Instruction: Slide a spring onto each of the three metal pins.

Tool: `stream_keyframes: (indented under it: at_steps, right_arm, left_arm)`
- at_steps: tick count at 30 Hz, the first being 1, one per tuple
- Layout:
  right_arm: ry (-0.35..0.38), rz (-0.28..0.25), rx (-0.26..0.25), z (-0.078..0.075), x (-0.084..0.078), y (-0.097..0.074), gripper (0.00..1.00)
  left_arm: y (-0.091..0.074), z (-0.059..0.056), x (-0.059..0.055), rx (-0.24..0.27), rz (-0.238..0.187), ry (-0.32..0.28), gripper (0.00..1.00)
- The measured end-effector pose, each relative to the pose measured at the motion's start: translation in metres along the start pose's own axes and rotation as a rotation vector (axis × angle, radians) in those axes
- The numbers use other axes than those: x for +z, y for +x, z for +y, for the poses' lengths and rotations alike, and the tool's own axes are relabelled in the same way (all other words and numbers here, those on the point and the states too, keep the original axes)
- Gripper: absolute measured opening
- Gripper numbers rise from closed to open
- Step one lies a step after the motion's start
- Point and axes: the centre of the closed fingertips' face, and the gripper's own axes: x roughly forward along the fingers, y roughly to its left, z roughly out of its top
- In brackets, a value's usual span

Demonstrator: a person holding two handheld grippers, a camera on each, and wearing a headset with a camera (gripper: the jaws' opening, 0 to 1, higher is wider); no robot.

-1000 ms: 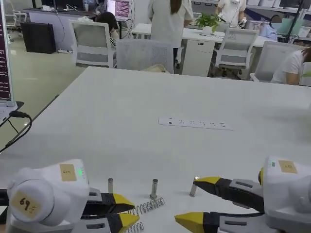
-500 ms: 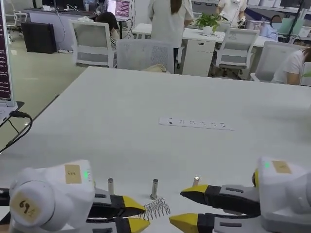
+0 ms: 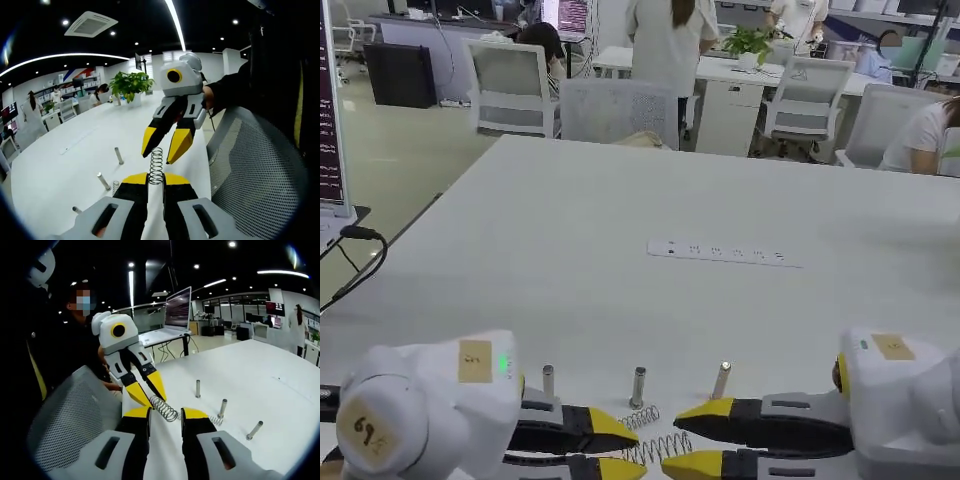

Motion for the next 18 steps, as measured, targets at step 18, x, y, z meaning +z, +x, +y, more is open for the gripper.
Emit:
stream_keyframes:
  at_steps: [18]
  right_arm:
    - [0.052, 0.039, 0.090, 0.013, -0.005, -0.001, 0.15]
  left_arm:
    - [0.001, -0.016, 0.008, -0.071, -0.029, 0.027, 0.03]
